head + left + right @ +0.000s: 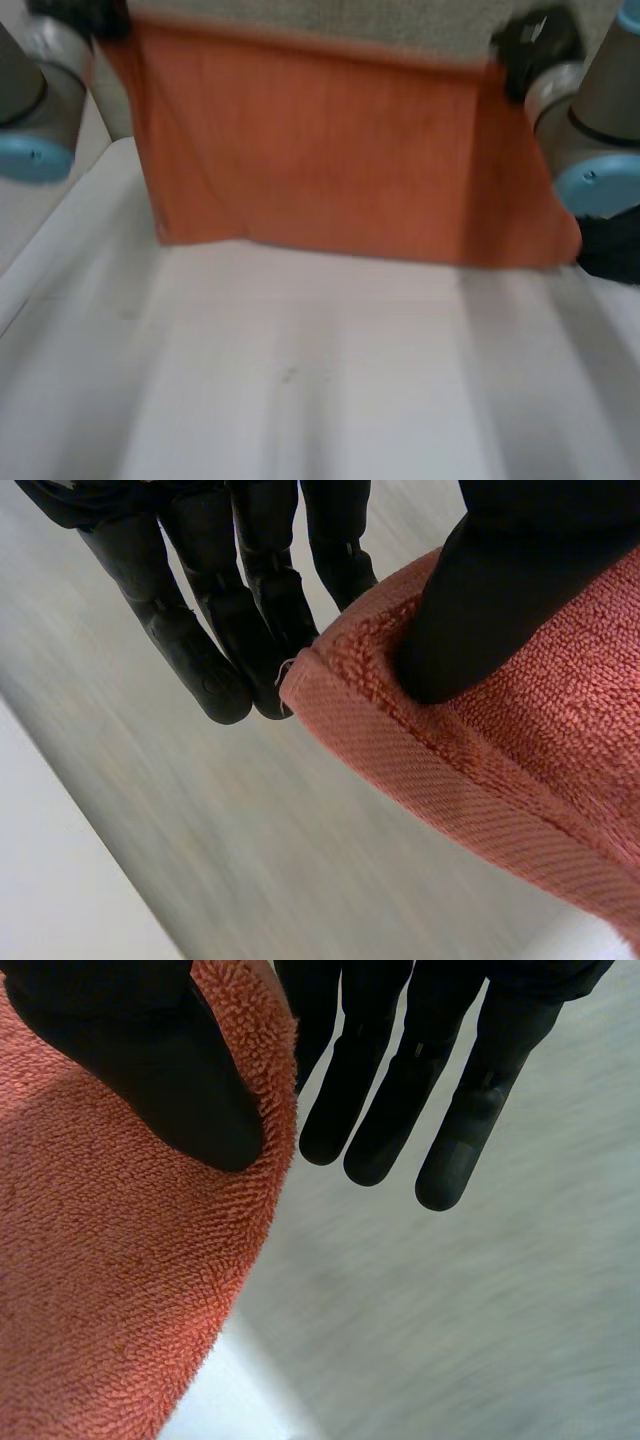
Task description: Fold the laundry.
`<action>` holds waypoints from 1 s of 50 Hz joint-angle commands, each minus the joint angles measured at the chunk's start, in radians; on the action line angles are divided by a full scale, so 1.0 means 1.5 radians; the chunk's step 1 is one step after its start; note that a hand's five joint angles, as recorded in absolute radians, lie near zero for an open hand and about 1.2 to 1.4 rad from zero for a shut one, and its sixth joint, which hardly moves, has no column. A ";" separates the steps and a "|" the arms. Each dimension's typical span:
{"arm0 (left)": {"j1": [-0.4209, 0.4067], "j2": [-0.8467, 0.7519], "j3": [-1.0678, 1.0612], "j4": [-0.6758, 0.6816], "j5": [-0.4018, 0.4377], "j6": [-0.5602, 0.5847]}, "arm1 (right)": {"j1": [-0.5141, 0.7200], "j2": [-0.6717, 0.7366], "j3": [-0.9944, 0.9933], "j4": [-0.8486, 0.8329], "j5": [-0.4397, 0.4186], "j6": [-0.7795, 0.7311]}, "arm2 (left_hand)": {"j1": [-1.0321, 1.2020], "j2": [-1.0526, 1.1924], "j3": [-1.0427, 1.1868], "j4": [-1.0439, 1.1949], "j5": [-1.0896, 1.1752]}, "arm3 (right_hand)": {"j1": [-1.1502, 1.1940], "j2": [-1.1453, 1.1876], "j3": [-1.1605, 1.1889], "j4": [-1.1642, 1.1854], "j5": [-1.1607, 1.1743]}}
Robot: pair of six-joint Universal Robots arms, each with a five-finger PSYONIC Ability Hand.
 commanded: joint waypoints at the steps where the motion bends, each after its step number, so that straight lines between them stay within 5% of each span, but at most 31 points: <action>1: -0.003 0.049 0.042 0.206 -0.022 -0.075 | 0.004 -0.104 0.092 -0.313 0.001 0.096 | 0.173 0.133 0.138 0.132 0.158 | 0.191 0.152 0.139 0.132 0.146; 13: 0.043 0.072 -0.201 0.148 -0.007 -0.069 | 0.023 -0.170 0.338 -0.222 -0.076 0.088 | 0.173 0.133 0.138 0.132 0.158 | 0.191 0.152 0.139 0.132 0.146; 22: 0.087 0.047 -0.437 0.160 0.024 -0.013 | 0.028 -0.050 0.486 -0.101 -0.115 0.028 | 0.173 0.133 0.138 0.132 0.158 | 0.191 0.152 0.139 0.132 0.146; 28: 0.097 0.049 -0.490 0.165 0.059 0.025 | 0.029 -0.006 0.488 -0.057 -0.113 0.007 | 0.173 0.133 0.138 0.132 0.158 | 0.191 0.152 0.139 0.132 0.146; 31: 0.096 0.058 -0.499 0.161 0.067 0.037 | 0.025 -0.022 0.478 -0.028 -0.113 0.024 | 0.173 0.133 0.138 0.132 0.158 | -0.228 -0.268 -0.281 -0.287 -0.274; 33: 0.095 0.066 -0.503 0.160 0.070 0.038 | 0.021 -0.043 0.467 -0.008 -0.117 0.040 | 0.173 0.133 0.138 0.132 0.158 | -0.318 -0.357 -0.370 -0.376 -0.363; 40: 0.098 0.102 -0.527 0.155 0.073 0.033 | 0.004 -0.078 0.411 0.044 -0.161 0.024 | 0.173 0.133 0.138 0.132 0.158 | -0.410 -0.449 -0.462 -0.469 -0.455; 50: 0.098 0.118 -0.558 0.155 0.083 0.029 | -0.034 -0.003 0.283 0.133 -0.323 -0.220 | 0.173 0.133 0.138 0.132 0.158 | -0.390 -0.430 -0.443 -0.449 -0.436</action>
